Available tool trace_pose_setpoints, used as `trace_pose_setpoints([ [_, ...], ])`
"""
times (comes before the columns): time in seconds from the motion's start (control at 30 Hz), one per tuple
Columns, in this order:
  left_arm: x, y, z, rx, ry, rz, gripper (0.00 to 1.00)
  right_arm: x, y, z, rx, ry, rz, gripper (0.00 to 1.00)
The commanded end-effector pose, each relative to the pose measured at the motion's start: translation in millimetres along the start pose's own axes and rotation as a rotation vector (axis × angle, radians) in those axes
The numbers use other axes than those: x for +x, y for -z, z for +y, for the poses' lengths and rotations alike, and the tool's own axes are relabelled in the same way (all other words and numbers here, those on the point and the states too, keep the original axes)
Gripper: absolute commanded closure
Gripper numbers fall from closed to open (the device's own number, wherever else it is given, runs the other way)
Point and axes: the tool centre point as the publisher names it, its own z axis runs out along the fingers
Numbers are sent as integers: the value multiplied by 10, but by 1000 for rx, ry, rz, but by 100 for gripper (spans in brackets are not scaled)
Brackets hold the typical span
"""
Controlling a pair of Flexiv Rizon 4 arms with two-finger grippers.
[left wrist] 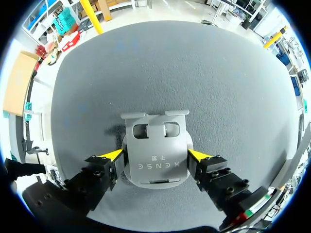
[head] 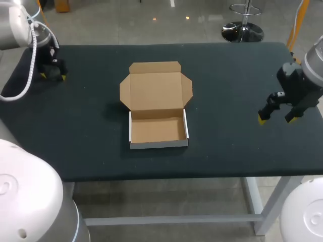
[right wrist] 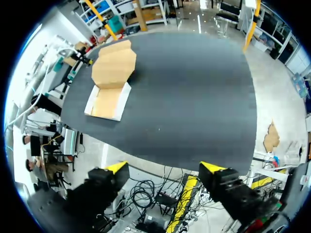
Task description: Assemble the packaging by folding the flat box into shape, placing the metal phone stand inside, and closing the box properly
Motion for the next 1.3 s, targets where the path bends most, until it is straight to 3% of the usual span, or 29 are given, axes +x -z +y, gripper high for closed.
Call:
trace_pose_setpoints([
  [0.03, -26, -47, -79, -16, 1, 2, 16, 4, 27, -2, 5, 0, 0, 0],
  [0.27, -31, -71, -117, -15, 4, -3, 26, 4, 27, -2, 5, 0, 0, 0],
  [0.3, -31, -74, -121, -16, 4, -5, 33, 4, 27, -2, 5, 0, 0, 0],
  [0.33, -31, -79, -124, -17, 5, -9, 52, 4, 27, -2, 5, 0, 0, 0],
  [0.37, -31, -82, -127, -17, 6, -10, 65, 4, 27, -2, 5, 0, 0, 0],
  [0.4, -31, -82, -127, -17, 7, -12, 90, 4, 27, -2, 5, 0, 0, 0],
  [0.43, -31, -82, -127, -17, 7, -14, 100, 4, 27, -2, 5, 0, 0, 0],
  [0.73, -42, 52, 5, 14, 18, -13, 100, 4, 27, -2, 5, 0, 0, 0],
  [1.03, -29, 310, 255, 82, 16, -58, 100, 4, 27, -2, 5, 0, 0, 0],
  [1.3, 51, 540, 546, 113, -7, -46, 100, 4, 27, -2, 5, 0, 0, 0],
])
